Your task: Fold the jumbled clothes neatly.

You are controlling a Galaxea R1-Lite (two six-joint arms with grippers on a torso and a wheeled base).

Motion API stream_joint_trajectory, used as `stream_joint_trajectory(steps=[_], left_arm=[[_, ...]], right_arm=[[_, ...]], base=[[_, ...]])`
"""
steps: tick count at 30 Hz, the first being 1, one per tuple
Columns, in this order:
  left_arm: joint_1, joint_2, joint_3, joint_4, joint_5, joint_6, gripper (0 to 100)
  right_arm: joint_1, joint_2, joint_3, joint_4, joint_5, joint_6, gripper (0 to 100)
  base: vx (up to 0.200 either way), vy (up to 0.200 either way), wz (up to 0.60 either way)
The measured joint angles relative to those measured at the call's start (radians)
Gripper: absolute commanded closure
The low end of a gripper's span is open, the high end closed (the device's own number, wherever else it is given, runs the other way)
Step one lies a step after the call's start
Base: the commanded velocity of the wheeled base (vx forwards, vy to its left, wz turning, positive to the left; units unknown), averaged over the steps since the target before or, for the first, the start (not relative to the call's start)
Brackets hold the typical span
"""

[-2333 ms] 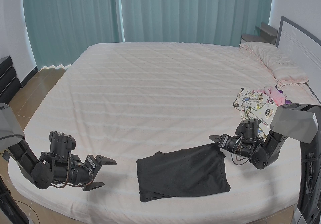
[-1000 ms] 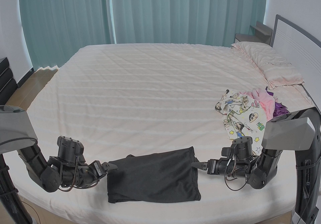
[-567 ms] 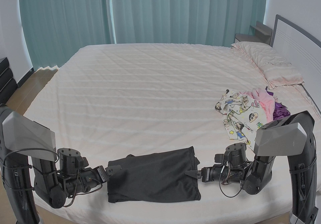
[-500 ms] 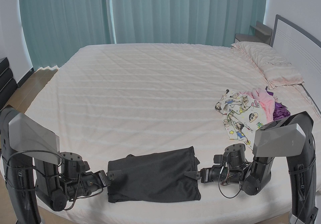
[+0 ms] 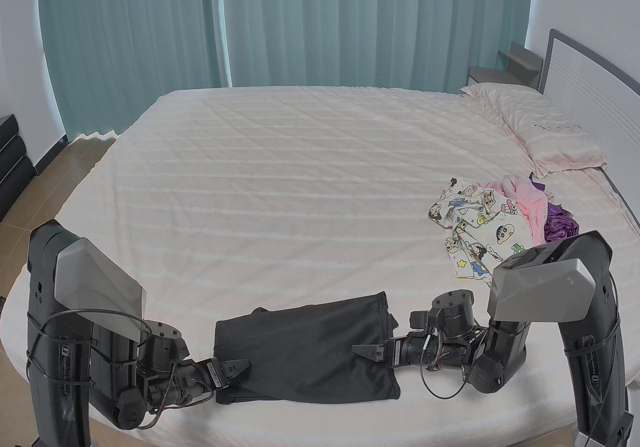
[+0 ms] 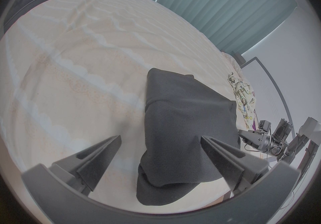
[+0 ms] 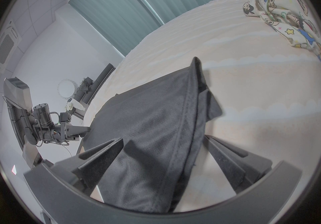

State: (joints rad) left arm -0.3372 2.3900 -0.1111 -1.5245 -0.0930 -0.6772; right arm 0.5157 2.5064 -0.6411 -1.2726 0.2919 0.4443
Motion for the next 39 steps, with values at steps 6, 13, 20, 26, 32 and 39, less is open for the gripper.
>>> stream_joint_trajectory(steps=[6, 13, 20, 26, 32, 39], left_arm=[[-0.009, 0.007, -0.043, 0.0, 0.003, -0.026, 0], [-0.042, 0.01, -0.097, 0.001, 0.007, -0.08, 0], [-0.059, 0.01, -0.131, 0.0, 0.027, -0.104, 0], [-0.069, 0.009, -0.132, -0.001, 0.028, -0.121, 0], [-0.076, 0.012, -0.123, -0.027, 0.029, -0.123, 100], [-0.079, 0.009, -0.114, -0.029, 0.029, -0.156, 100]], right_arm=[[0.019, 0.023, -0.031, -0.003, -0.001, 0.002, 0], [0.033, 0.041, -0.04, -0.05, -0.001, 0.007, 0], [0.05, 0.063, -0.061, -0.078, -0.001, 0.03, 0], [0.064, 0.082, -0.064, -0.154, -0.001, 0.034, 0], [0.069, 0.092, -0.065, -0.15, -0.001, 0.039, 100], [0.071, 0.099, -0.066, -0.179, 0.002, 0.045, 100]], base=[[0.0, 0.0, 0.0], [0.0, 0.0, 0.0], [0.0, 0.0, 0.0], [0.0, 0.0, 0.0], [0.0, 0.0, 0.0], [0.0, 0.0, 0.0]])
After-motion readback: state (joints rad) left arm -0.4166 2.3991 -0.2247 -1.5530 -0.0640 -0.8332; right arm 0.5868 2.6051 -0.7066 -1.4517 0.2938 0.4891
